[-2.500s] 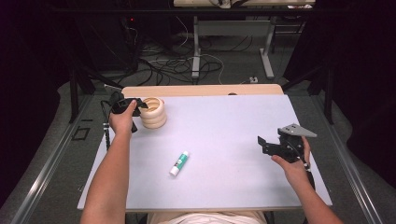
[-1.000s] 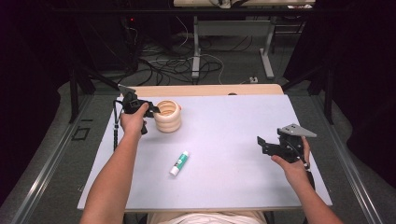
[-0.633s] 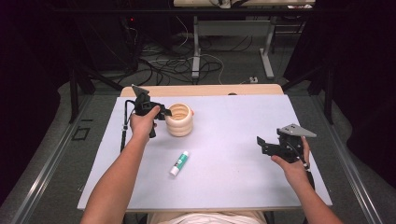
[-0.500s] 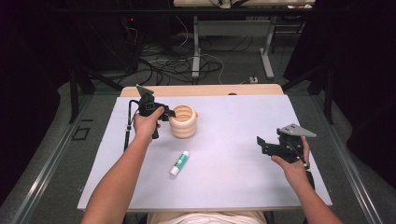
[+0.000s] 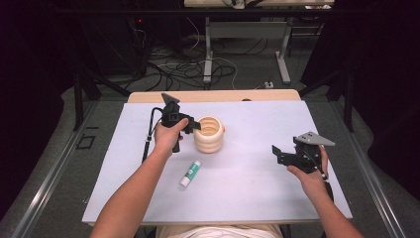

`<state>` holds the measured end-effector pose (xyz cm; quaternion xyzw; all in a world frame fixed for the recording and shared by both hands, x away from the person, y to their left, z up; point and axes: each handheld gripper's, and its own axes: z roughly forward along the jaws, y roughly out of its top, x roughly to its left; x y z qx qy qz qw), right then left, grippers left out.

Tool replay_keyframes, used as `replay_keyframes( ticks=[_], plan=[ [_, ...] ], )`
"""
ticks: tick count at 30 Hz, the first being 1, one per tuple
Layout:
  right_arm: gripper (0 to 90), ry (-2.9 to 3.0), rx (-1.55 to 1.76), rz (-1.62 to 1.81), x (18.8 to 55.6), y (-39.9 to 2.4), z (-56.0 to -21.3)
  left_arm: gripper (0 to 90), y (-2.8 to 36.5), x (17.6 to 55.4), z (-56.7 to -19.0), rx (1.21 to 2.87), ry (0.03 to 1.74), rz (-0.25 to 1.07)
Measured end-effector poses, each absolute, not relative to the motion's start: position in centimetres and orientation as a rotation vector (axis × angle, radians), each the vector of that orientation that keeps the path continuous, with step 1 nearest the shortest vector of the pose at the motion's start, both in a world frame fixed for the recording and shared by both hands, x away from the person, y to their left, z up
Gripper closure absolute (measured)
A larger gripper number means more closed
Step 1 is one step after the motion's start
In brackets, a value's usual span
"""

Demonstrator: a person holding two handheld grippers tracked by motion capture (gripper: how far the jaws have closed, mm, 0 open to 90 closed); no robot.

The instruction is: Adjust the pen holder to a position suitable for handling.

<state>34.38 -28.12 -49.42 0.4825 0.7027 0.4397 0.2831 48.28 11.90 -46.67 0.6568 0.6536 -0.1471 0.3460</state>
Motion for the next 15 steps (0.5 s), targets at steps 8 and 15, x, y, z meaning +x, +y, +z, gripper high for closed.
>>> replay_keyframes(
  ticks=[8, 15],
  plan=[
    [13.4, 1.874, 1.291, 1.184, 34.4, -28.2, -49.4, 64.5, 10.0, 47.9, -47.1, 1.762, 1.668, -0.414],
    [13.4, 1.874, 1.294, 1.184, 34.4, -28.1, -49.4, 64.4, 9.3, 47.8, -47.7, 1.782, 1.672, -0.43]
  ],
)
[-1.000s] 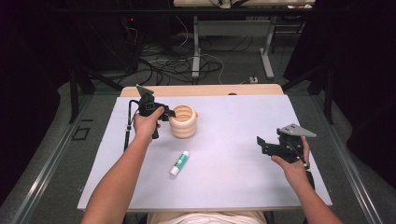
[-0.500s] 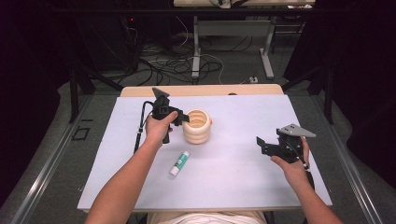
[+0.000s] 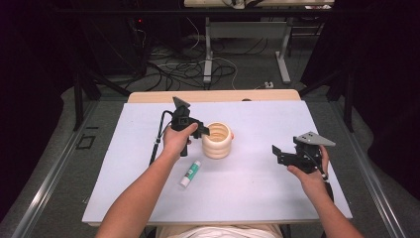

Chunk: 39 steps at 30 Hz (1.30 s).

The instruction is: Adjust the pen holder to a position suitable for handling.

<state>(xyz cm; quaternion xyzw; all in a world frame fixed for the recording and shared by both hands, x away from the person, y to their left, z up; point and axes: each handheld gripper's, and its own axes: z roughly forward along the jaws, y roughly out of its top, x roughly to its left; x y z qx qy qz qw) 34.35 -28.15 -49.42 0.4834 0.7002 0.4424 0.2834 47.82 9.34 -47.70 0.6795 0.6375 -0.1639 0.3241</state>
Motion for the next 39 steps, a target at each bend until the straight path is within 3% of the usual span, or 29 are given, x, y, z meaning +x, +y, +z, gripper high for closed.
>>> replay_keyframes(
  ticks=[16, 39],
  plan=[
    [13.4, 1.869, 1.292, 1.186, 34.4, -28.2, -49.4, 63.6, 9.0, 47.9, -48.0, 1.79, 1.674, -0.406],
    [13.4, 1.862, 1.288, 1.187, 34.4, -28.2, -49.4, 52.3, 9.9, 46.7, -46.7, 1.832, 1.569, -0.251]
  ],
)
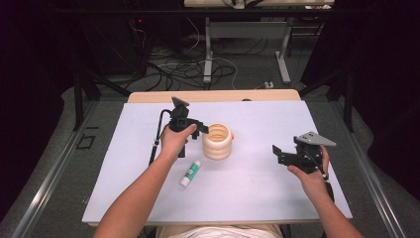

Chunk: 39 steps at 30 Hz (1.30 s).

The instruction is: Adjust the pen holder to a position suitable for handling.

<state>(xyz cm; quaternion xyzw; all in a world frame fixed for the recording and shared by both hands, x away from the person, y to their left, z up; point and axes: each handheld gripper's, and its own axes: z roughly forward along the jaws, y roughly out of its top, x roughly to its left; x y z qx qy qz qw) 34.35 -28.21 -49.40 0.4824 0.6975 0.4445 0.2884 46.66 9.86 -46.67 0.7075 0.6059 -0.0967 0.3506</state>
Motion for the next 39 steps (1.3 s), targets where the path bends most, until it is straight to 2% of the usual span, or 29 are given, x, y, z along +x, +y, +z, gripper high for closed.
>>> replay_keyframes(
  ticks=[8, 16, 29, 39],
  plan=[
    [13.4, 1.875, 1.29, 1.184, 34.3, -28.2, -49.3, 43.9, 10.2, 45.6, -45.9, 1.855, 1.511, -0.145],
    [13.4, 1.872, 1.286, 1.182, 34.2, -28.2, -49.3, 31.9, 10.1, 44.4, -44.9, 1.897, 1.43, -0.031],
    [13.4, 1.874, 1.28, 1.183, 34.2, -28.1, -49.3, 28.2, 10.2, 42.2, -43.8, 1.933, 1.283, 0.061],
    [13.4, 1.874, 1.282, 1.182, 34.2, -28.1, -49.3, 26.0, 10.7, 40.1, -43.1, 1.975, 1.245, 0.163]
  ],
)
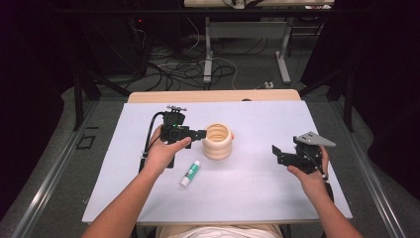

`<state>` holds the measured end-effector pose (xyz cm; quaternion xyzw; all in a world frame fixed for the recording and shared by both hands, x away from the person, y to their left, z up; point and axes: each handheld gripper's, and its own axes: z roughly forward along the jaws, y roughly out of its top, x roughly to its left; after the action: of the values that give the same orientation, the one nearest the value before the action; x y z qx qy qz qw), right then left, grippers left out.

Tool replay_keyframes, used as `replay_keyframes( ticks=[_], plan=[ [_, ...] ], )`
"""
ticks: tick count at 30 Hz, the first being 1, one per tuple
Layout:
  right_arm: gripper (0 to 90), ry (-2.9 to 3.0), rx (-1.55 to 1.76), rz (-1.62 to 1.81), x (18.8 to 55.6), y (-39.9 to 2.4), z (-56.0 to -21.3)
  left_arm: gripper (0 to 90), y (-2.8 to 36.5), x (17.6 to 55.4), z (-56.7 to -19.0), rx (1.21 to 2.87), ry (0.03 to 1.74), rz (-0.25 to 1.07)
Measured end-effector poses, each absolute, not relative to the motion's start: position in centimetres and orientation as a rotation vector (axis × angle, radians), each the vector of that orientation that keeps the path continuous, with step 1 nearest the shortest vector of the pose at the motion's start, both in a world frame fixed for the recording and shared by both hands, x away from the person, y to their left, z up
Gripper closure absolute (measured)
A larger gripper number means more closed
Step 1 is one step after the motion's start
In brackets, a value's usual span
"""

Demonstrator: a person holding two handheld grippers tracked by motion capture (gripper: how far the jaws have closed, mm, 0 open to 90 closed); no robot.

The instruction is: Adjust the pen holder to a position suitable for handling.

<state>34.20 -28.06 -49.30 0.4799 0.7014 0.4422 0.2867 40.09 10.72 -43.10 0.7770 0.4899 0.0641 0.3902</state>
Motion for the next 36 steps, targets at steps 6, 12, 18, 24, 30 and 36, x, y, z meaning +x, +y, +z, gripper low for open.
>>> replay_keyframes(
  ticks=[6, 12, 18, 24, 30, 36],
  plan=[
    [13.4, 1.871, 1.274, 1.181, 34.2, -27.9, -49.3, 17.8, 11.6, 39.0, -43.7, 1.994, 1.222, 0.27],
    [13.4, 1.877, 1.269, 1.174, 34.2, -27.9, -49.3, 16.2, 12.6, 38.1, -44.4, 2.022, 1.21, 0.327],
    [13.4, 1.874, 1.269, 1.178, 34.2, -27.9, -49.4, 16.8, 13.2, 37.3, -45.7, 2.042, 1.226, 0.318],
    [13.4, 1.88, 1.274, 1.18, 34.2, -27.9, -49.4, 19.2, 13.5, 36.6, -46.3, 2.071, 1.21, 0.316],
    [13.4, 1.876, 1.272, 1.181, 34.2, -27.9, -49.4, 22.0, 13.6, 36.0, -47.0, 2.068, 1.201, 0.286],
    [13.4, 1.885, 1.263, 1.179, 34.1, -27.9, -49.3, 22.2, 13.9, 35.3, -47.6, 2.077, 1.202, 0.267]
  ],
)
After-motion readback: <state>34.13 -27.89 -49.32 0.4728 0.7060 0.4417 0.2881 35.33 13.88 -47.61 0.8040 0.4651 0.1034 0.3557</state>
